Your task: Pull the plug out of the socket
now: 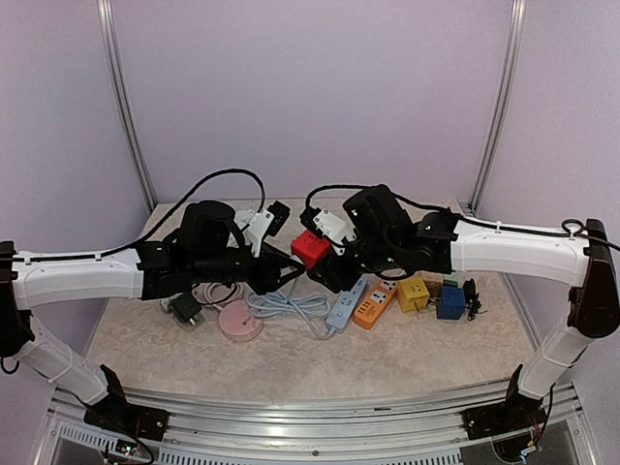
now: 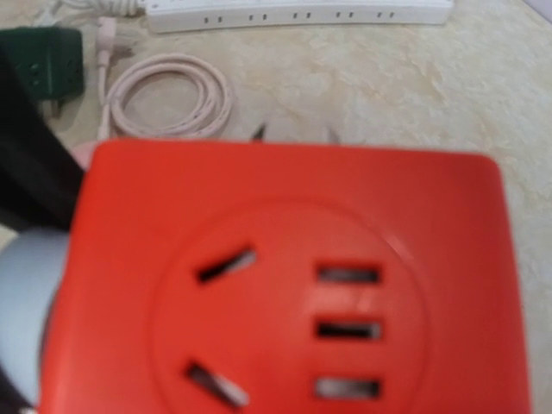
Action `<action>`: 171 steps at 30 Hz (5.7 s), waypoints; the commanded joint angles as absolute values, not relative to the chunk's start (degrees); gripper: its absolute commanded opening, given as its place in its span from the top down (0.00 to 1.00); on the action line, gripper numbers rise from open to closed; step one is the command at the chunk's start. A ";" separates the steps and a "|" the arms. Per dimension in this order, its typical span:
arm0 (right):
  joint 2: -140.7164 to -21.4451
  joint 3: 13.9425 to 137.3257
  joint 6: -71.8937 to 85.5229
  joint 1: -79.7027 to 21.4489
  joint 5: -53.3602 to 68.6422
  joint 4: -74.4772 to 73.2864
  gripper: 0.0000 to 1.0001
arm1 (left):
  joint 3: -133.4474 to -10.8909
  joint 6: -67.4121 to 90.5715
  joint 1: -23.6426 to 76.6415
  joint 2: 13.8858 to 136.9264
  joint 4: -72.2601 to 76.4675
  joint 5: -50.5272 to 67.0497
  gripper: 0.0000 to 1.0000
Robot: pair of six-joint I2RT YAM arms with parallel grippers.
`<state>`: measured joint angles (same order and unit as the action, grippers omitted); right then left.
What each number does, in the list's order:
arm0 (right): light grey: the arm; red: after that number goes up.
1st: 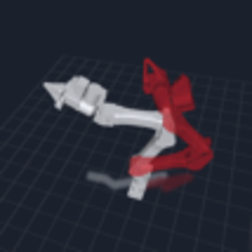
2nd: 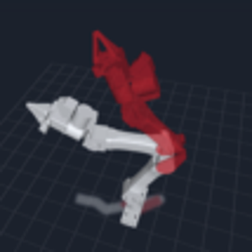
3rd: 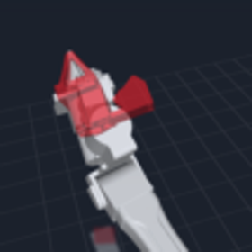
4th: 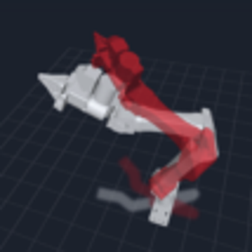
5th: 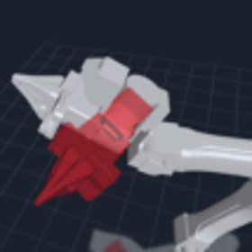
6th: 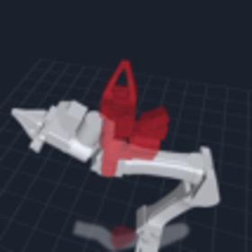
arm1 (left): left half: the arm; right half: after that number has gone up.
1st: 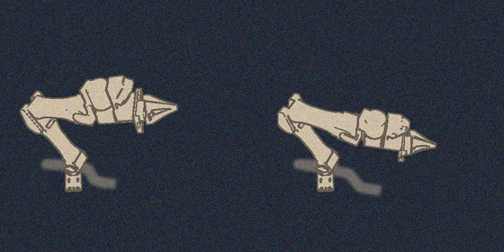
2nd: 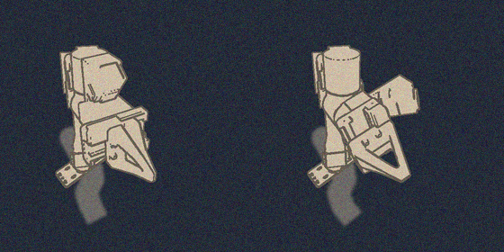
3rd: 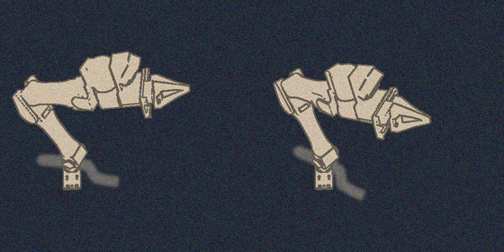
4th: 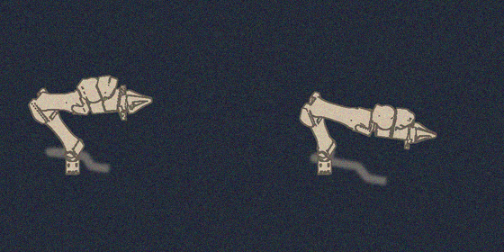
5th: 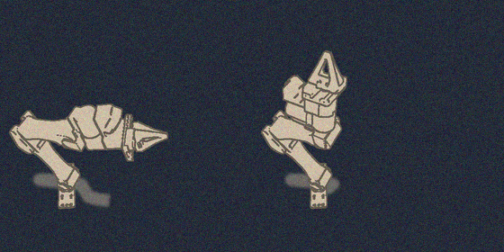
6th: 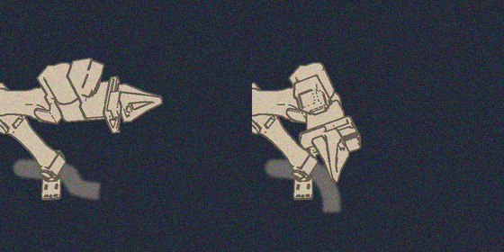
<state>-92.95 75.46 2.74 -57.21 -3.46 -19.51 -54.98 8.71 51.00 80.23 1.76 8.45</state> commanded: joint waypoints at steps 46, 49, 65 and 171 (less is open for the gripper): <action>-91.82 76.58 4.43 -60.45 -0.27 -12.93 1.00 | -51.18 12.46 49.33 79.59 8.00 11.96 1.00; -90.64 75.59 2.10 -60.17 2.21 -12.84 1.00 | -50.41 11.35 48.42 78.79 7.51 14.95 1.00; -92.33 79.72 9.21 -58.87 -8.31 -19.21 1.00 | -49.59 11.47 50.61 76.60 7.38 3.41 1.00; -87.12 65.91 -1.44 -60.77 -8.72 10.10 1.00 | -48.88 49.54 43.49 80.47 32.99 24.92 0.01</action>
<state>-86.21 63.40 -0.64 -59.81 -6.96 8.97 -47.77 46.98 42.98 78.61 30.87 22.17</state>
